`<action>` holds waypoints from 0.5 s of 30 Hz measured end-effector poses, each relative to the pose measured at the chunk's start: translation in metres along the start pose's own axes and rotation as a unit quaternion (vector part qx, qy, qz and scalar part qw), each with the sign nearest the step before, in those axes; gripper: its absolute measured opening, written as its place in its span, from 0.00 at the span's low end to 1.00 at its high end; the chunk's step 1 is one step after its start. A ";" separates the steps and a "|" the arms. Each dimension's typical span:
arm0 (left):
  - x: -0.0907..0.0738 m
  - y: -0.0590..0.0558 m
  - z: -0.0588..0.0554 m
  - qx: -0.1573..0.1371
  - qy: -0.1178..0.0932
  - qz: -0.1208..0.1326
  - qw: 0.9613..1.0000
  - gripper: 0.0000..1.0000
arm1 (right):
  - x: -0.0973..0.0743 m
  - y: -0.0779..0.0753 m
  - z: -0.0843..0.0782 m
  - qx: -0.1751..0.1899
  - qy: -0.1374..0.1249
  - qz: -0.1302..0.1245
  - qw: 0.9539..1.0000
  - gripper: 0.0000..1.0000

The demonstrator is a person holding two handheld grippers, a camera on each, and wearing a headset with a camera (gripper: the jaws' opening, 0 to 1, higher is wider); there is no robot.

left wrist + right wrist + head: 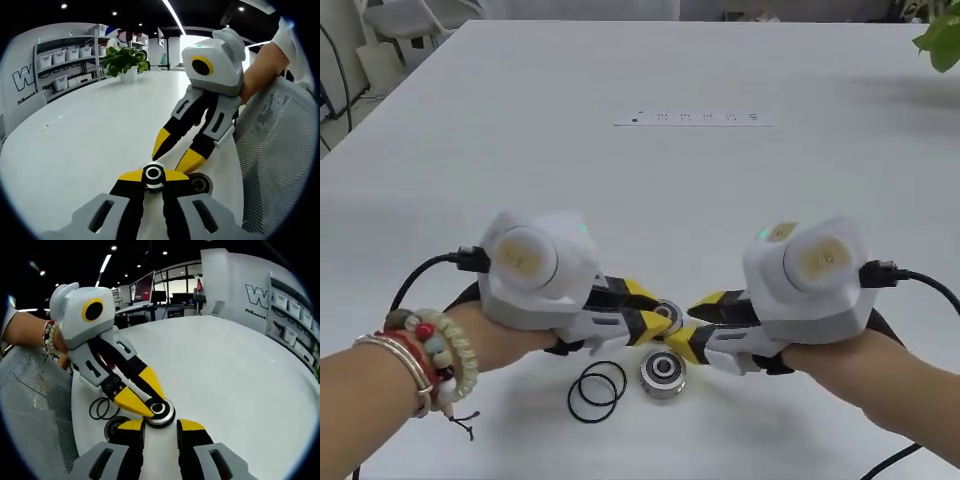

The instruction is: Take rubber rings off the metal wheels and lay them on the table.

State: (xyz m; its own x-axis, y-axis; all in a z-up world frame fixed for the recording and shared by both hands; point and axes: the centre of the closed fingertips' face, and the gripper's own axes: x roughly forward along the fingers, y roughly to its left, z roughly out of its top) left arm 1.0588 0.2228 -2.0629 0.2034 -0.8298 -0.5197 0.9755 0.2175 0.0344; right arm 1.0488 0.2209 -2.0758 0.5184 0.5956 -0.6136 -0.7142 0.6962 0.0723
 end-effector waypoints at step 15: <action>0.001 -0.002 0.000 0.001 -0.002 -0.002 1.000 0.08 | 0.004 0.010 -0.003 -0.036 0.012 0.009 0.999 0.31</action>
State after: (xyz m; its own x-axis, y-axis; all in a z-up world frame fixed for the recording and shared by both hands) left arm 1.0576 0.2213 -2.0636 0.1998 -0.8332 -0.5157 0.9764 0.2131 0.0340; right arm 1.0420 0.2292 -2.0792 0.4941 0.5974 -0.6317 -0.7561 0.6539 0.0270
